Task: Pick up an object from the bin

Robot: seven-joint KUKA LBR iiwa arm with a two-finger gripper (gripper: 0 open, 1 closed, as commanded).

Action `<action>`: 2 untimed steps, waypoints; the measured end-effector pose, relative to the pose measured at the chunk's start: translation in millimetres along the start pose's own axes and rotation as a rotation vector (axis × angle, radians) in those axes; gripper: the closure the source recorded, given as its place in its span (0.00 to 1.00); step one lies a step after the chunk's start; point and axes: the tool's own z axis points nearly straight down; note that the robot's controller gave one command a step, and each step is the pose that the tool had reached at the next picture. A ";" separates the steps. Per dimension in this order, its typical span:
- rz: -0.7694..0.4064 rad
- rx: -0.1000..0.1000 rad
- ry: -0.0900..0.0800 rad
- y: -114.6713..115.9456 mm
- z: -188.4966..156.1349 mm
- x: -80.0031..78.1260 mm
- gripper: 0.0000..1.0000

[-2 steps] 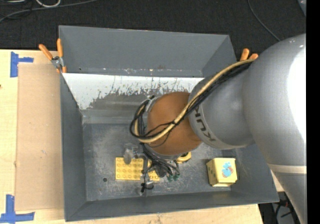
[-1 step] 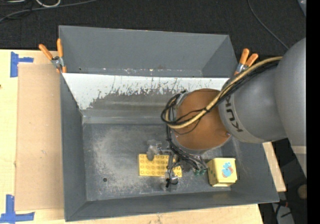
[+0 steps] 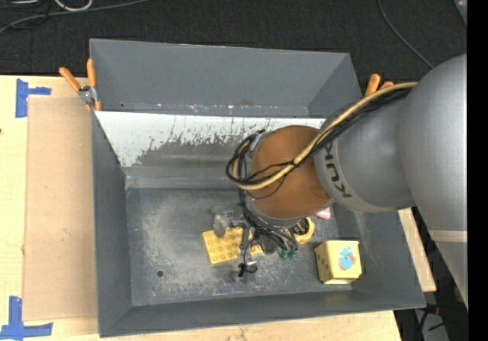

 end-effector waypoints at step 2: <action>0.015 0.001 -0.005 -34.1 -2.7 -49.0 1.00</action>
Offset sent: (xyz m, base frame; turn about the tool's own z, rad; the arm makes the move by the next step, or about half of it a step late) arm 0.0000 0.0000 0.0000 0.0000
